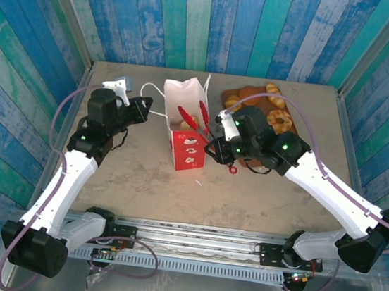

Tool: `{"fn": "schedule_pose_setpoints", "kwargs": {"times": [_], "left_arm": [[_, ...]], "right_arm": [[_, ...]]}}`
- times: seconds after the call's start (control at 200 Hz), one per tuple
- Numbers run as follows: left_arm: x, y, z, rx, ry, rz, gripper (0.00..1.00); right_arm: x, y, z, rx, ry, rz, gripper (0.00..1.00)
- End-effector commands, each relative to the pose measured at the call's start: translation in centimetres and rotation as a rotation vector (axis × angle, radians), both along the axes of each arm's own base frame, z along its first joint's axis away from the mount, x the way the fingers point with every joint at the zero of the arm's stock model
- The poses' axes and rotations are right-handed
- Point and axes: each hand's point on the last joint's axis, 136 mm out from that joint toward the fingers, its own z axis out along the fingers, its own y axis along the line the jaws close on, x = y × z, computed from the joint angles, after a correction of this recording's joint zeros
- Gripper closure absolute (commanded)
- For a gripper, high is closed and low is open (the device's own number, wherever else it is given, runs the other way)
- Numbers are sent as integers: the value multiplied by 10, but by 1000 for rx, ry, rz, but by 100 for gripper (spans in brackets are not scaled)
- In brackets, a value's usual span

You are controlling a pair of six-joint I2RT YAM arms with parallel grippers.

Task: Place the fake bread into the paper bag

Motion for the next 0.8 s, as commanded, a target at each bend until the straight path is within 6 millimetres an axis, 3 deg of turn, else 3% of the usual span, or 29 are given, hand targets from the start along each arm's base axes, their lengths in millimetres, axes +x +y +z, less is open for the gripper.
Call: {"fn": "schedule_pose_setpoints", "kwargs": {"times": [0.0, 0.12, 0.24, 0.536, 0.586, 0.796], "left_arm": [[-3, 0, 7, 7, -30, -5, 74], [-4, -1, 12, -1, -40, -13, 61], [-6, -1, 22, -3, -61, -16, 40], [-20, 11, 63, 42, -155, 29, 0], [-24, 15, 72, 49, -181, 43, 6], [-45, 38, 94, 107, -264, 144, 6]], "right_arm": [[0, 3, 18, 48, -40, 16, 59], [-1, 5, 27, 76, -53, 28, 59], [-3, 8, 40, 111, -63, 46, 59], [-5, 10, 92, 213, -139, 83, 59], [-5, 9, 103, 232, -156, 83, 59], [0, -13, 145, 313, -219, 37, 59]]}}
